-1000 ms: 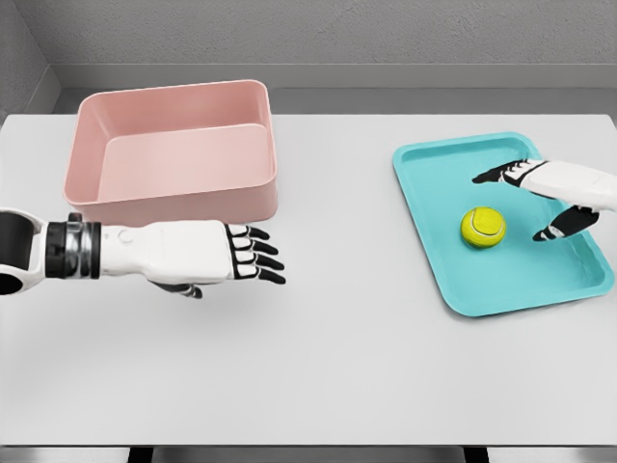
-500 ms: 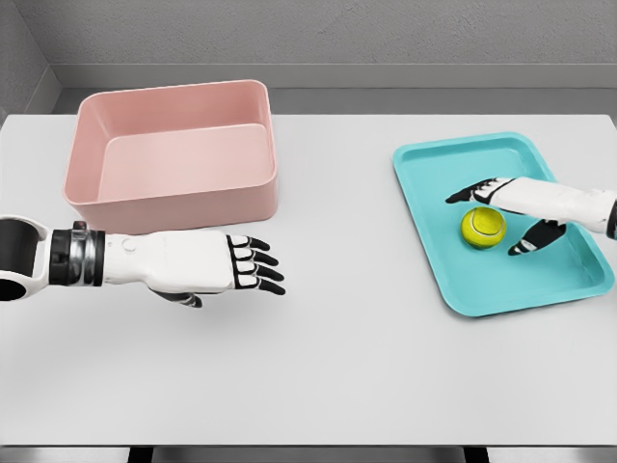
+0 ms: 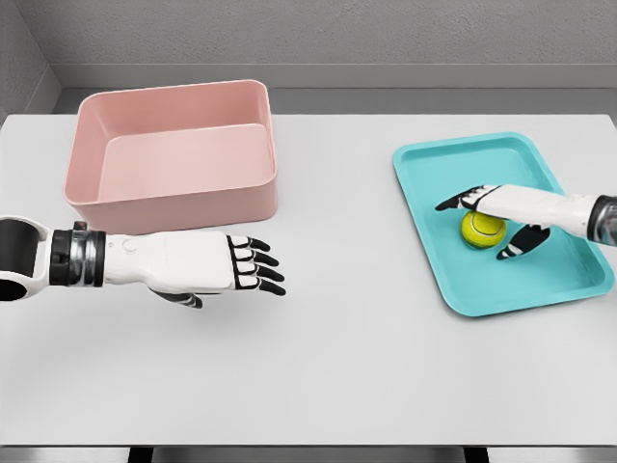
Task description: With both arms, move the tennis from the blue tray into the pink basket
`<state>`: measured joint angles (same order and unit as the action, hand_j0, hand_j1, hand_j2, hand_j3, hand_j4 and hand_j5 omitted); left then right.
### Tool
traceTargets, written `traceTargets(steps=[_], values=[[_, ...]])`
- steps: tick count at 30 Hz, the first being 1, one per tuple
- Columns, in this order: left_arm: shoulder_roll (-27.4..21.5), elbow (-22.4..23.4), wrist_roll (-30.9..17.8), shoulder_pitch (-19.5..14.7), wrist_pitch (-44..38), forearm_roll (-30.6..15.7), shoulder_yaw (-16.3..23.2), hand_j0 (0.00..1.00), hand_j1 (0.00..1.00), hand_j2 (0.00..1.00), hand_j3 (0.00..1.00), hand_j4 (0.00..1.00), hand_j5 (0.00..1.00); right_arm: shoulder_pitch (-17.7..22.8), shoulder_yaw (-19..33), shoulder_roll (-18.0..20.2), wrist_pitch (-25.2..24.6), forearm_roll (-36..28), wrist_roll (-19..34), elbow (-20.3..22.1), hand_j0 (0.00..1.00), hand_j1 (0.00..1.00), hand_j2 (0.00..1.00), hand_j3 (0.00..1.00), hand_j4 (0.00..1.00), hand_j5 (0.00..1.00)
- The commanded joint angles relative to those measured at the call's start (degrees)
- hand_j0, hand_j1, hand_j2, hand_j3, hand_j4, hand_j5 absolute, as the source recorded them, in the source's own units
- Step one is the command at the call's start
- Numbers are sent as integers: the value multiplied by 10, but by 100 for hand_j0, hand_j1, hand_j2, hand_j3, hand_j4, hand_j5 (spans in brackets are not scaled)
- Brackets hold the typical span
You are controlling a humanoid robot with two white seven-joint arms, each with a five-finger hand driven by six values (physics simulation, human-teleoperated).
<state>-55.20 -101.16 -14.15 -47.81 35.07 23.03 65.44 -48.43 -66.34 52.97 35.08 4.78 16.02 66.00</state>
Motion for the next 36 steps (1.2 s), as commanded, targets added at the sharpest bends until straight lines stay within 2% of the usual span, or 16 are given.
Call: traceTargets(steps=[1,9,16,21,23,30,36], values=[[0,0,0,0,-1,-4,1,100,100,100,100,100,100,0,-2,-5,-1,-1,0,-8,97,97,97,97,97,97],[1,0,0,-1,-1,-4,8,100,100,100,100,100,100,0,-3,-5,-1,-1,0,-17,86,86,86,86,86,86],[2,0,1,-1,-1,-3,9,100,100,100,100,100,100,-10,-2,0,-1,0,14,-19,86,86,86,86,86,86],[2,0,0,-3,-1,-3,7,100,100,100,100,100,100,-11,-2,1,-1,4,24,-17,75,75,75,75,75,75],[2,0,0,-22,-1,-4,8,100,100,100,100,100,100,-11,-2,1,-1,5,25,-15,70,70,70,70,70,70],[4,0,0,-23,-1,-4,8,100,100,100,100,100,100,-11,-3,0,-1,5,25,-14,56,56,56,56,56,56],[8,0,0,-22,-1,-4,10,100,100,100,100,100,100,-11,-2,3,-1,4,24,-6,55,55,55,55,55,55]])
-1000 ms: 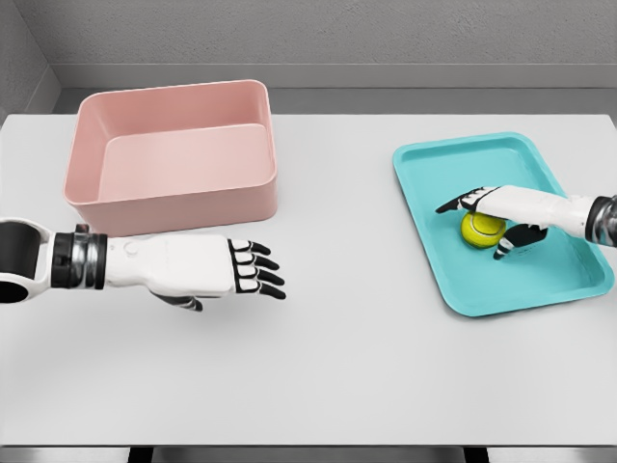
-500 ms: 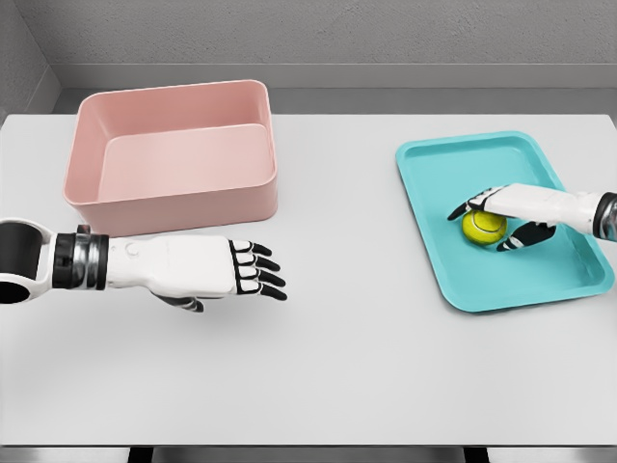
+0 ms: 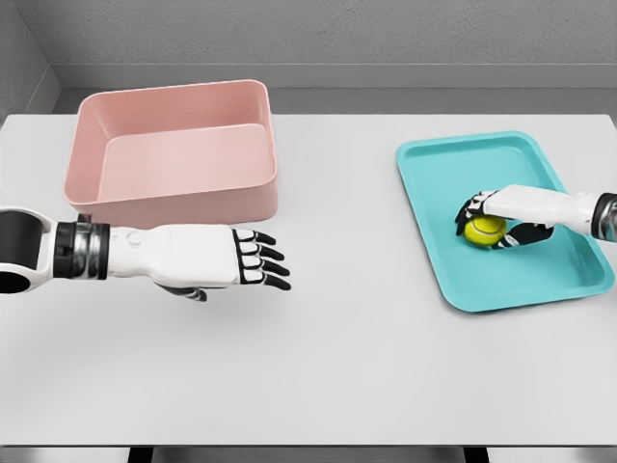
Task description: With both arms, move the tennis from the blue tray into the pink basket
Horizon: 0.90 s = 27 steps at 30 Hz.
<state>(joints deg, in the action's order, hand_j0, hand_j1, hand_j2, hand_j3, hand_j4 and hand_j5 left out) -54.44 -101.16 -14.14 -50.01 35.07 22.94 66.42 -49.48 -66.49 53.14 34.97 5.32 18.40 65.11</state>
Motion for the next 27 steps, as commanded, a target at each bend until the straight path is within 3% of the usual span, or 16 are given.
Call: traceTargets(steps=[1,19,27], values=[[0,0,0,0,-1,-4,0,100,100,100,100,100,100,-1,0,4,0,-1,1,6,55,55,55,55,55,55],[3,0,0,4,-1,-3,1,100,100,100,100,100,100,-31,6,13,0,-7,1,41,53,53,53,53,53,53],[3,0,0,4,-1,-3,1,100,100,100,100,100,100,-39,7,31,0,-7,1,95,53,53,53,53,53,53]])
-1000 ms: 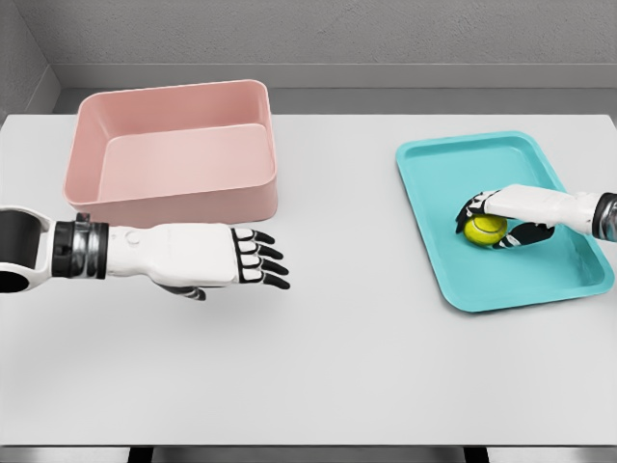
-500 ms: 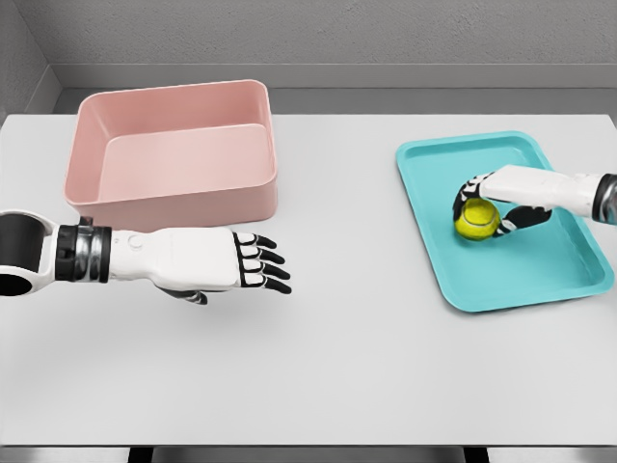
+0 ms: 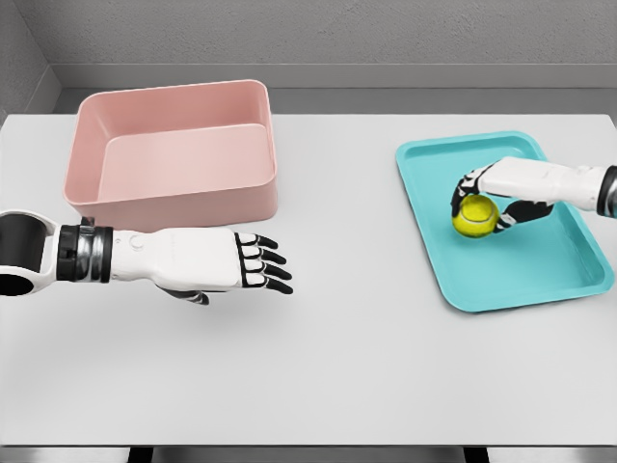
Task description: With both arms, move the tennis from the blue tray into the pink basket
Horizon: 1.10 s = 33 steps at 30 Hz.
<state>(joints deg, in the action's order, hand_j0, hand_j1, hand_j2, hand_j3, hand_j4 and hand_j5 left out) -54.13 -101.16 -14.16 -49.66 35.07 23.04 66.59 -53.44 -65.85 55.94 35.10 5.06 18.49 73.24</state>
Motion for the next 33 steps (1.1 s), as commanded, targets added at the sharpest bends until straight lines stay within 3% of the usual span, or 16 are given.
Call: traceTargets(steps=[1,20,33], values=[[0,0,0,0,-1,-4,-1,100,100,100,100,100,100,0,1,3,-1,-4,0,20,54,54,54,54,54,54],[0,0,0,-1,-1,-3,-1,100,100,100,100,100,100,-7,2,-4,-1,-6,0,123,54,54,54,54,54,54],[-1,0,1,0,-1,-3,-1,100,100,100,100,100,100,-3,0,-31,-1,-6,0,158,54,54,54,54,54,54]])
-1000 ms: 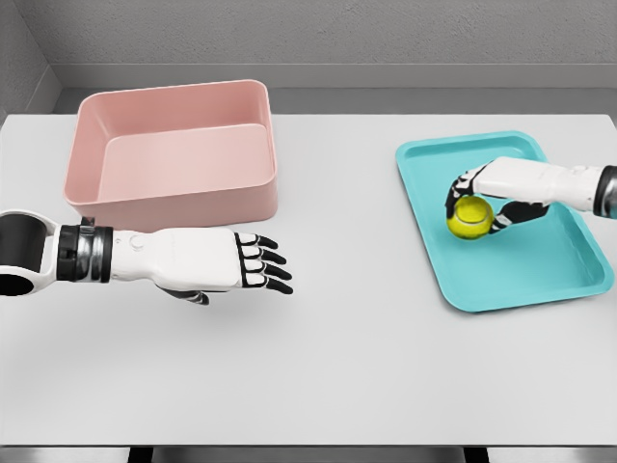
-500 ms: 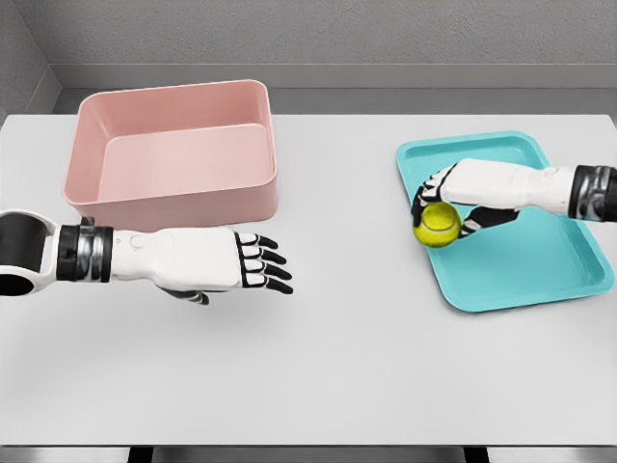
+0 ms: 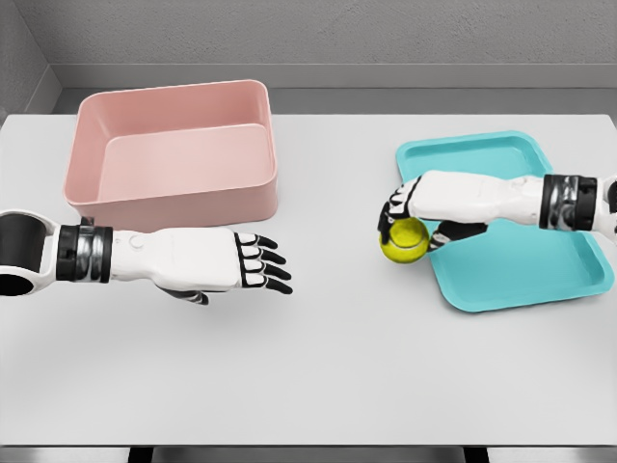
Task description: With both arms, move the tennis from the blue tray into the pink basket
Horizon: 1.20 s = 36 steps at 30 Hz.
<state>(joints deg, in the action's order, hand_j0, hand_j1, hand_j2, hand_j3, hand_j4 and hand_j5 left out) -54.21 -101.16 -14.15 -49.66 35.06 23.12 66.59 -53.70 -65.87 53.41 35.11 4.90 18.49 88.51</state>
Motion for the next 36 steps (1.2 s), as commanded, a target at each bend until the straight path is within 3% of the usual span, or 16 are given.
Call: traceTargets(steps=[1,20,36], values=[[0,0,0,-1,-1,-4,-1,100,100,100,100,100,100,0,0,-9,-1,-4,0,8,54,54,54,54,54,54],[-4,0,0,0,-1,-3,-1,100,100,100,100,100,100,19,-5,-90,-1,-5,15,0,54,54,54,54,54,54],[-10,0,1,9,-1,-4,-1,100,100,100,100,100,100,28,-23,-157,-1,1,28,-73,54,54,54,54,54,54]])
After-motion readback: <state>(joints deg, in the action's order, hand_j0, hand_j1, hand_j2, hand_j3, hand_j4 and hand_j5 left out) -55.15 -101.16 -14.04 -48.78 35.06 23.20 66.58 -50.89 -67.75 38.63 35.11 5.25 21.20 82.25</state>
